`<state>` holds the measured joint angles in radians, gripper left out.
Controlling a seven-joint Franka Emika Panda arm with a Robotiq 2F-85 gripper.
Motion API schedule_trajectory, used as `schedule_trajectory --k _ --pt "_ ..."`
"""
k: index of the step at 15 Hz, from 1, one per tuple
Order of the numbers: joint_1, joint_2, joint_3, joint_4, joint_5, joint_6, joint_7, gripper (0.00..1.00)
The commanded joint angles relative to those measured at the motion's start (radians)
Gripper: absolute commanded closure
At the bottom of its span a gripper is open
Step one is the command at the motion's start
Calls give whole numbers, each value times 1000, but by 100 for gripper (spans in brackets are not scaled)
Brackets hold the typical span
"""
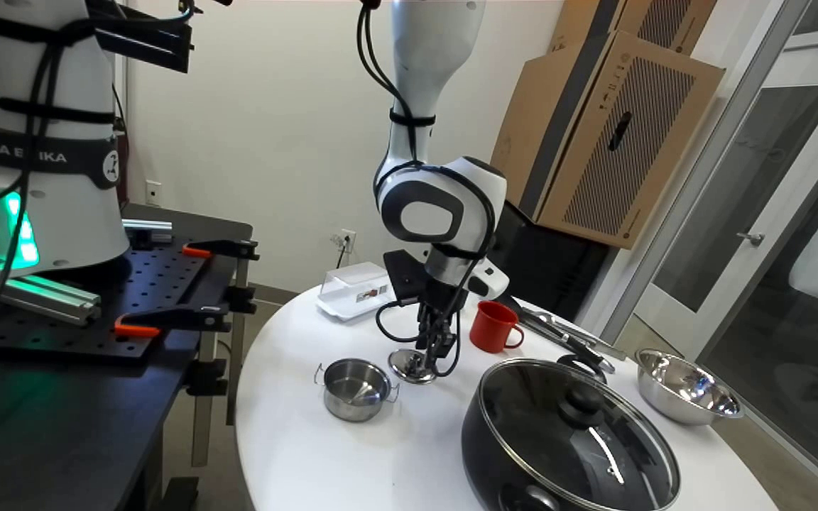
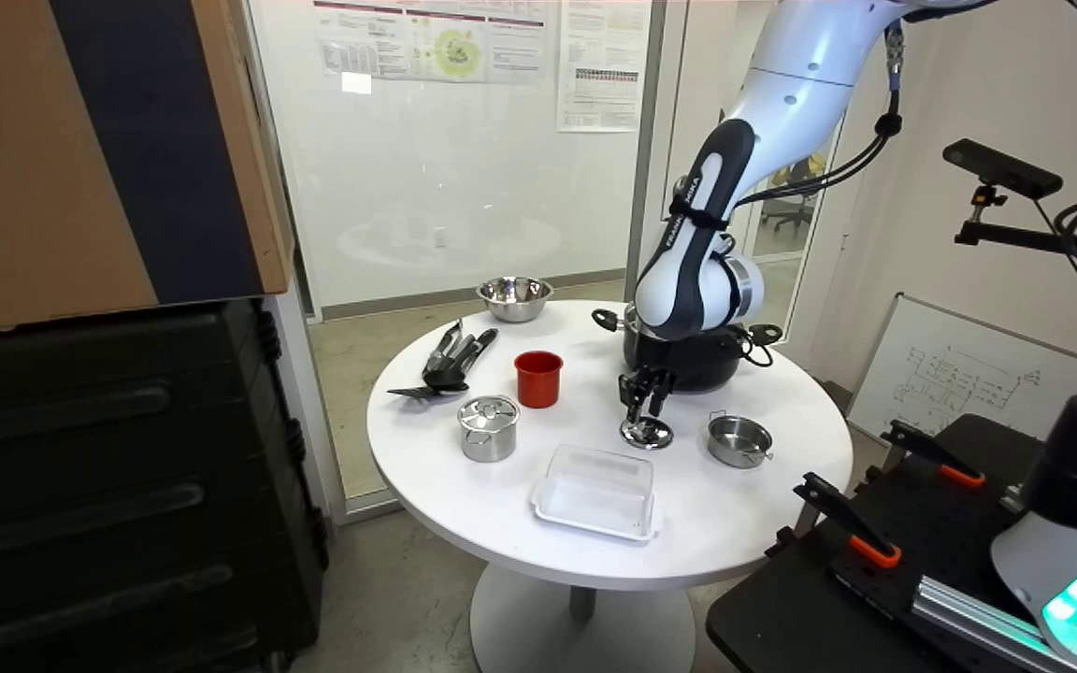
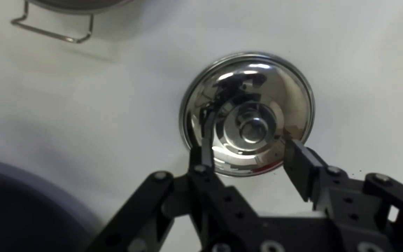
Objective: Pick up the plastic lunch box and put it on the white lid. Pick up the lid from the table and put it on the silver pot. Pick up the lid from the other silver pot and put it on the table.
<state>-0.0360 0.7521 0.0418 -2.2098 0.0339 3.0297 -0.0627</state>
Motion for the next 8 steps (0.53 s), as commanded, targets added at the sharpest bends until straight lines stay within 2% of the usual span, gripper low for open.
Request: schedule_trajectory --k 1,3,4,8 --pt "-20 -28 12 -11 -4 -12 8 13" --pt "-63 -57 50 -37 -7 -27 -23 1" --pt "-95 -73 79 -54 -9 -27 -46 0" --pt "-319 -125 286 -150 5 49 -178 0"
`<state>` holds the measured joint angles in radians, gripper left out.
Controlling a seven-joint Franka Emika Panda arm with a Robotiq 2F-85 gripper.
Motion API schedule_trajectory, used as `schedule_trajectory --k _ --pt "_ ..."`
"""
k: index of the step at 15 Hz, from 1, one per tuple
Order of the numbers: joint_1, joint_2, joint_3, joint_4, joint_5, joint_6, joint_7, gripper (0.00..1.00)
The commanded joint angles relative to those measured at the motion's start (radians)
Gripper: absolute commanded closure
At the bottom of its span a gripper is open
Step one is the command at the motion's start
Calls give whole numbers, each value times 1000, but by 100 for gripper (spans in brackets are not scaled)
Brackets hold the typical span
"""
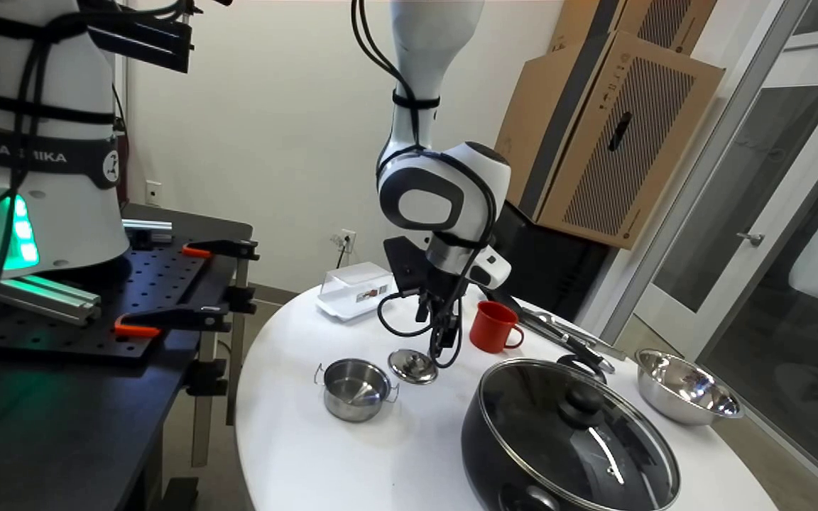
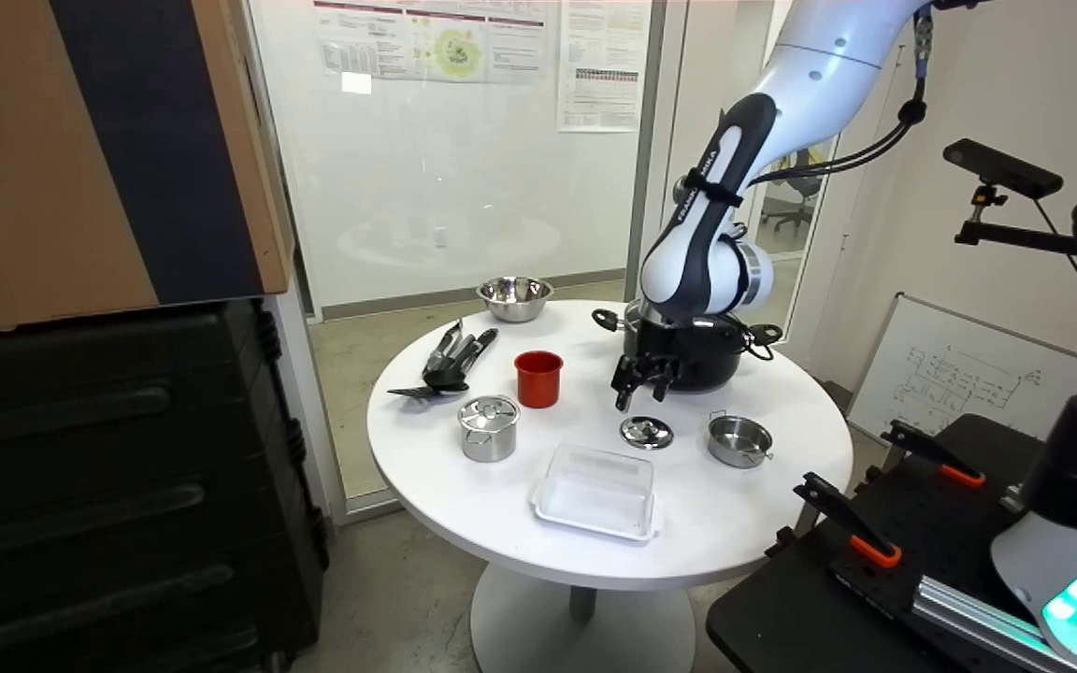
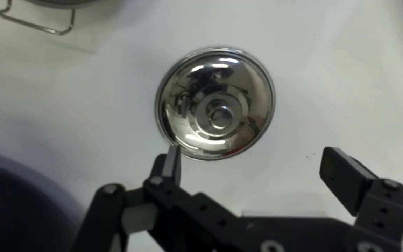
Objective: Pick up the plastic lunch box and put it on the white lid. Pick up the lid from the table and put it on the silver pot. Pick up the lid from the other silver pot and put it on the table.
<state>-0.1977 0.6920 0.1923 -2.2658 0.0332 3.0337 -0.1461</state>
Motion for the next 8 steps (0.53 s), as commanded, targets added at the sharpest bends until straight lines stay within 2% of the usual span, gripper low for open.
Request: schedule_trajectory --k 1,2,3,8 --pt "-217 -74 186 -116 4 55 -123 0" --pt "-109 -28 98 -42 0 18 -55 0" --pt "-139 -37 121 -54 1 19 -65 0" --pt "-119 -29 108 -48 -1 19 -62 0"
